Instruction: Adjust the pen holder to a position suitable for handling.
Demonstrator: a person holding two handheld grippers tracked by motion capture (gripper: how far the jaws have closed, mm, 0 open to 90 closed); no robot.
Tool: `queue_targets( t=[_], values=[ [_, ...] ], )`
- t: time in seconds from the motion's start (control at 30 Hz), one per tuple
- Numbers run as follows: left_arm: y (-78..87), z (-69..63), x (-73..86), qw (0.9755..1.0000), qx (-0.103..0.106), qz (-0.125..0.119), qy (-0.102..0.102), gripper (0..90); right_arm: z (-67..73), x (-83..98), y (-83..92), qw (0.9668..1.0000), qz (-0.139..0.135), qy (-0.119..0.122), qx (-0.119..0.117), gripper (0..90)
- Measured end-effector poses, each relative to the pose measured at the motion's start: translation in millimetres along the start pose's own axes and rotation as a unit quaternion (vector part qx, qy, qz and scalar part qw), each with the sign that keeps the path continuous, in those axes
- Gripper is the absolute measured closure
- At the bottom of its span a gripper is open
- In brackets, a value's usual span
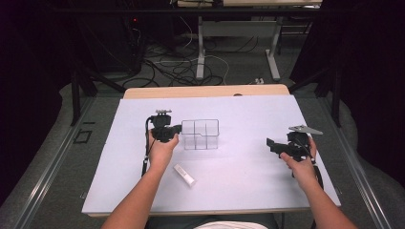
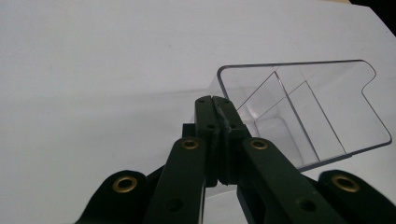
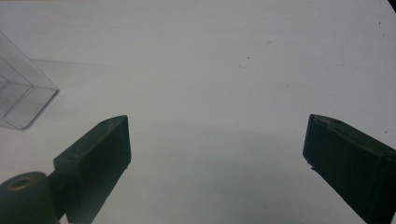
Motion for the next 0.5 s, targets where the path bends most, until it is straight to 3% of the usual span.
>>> queue_targets(
  t=[0.3,0.5],
  values=[
    [-7.6,-14.8,0.7,0.9998,0.018,0.004,-0.008,90.0,0.1,0.0,0.0,1.0,0.0,0.002,-0.002,7.1],
    [-7.7,-14.0,0.3,0.9996,0.023,0.007,-0.012,89.9,0.3,0.0,0.1,1.0,0.0,0.002,-0.002,7.1]
  ],
)
Point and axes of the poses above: each handheld gripper's, and its own axes: y roughly backward along the jaws, x roughly out of its underside, z roughly to its left, the point moved 2 cm from there along -y, roughly forward along the jaws, and after that the axes turned 13 degrees about -z, right-handed, at the moved point
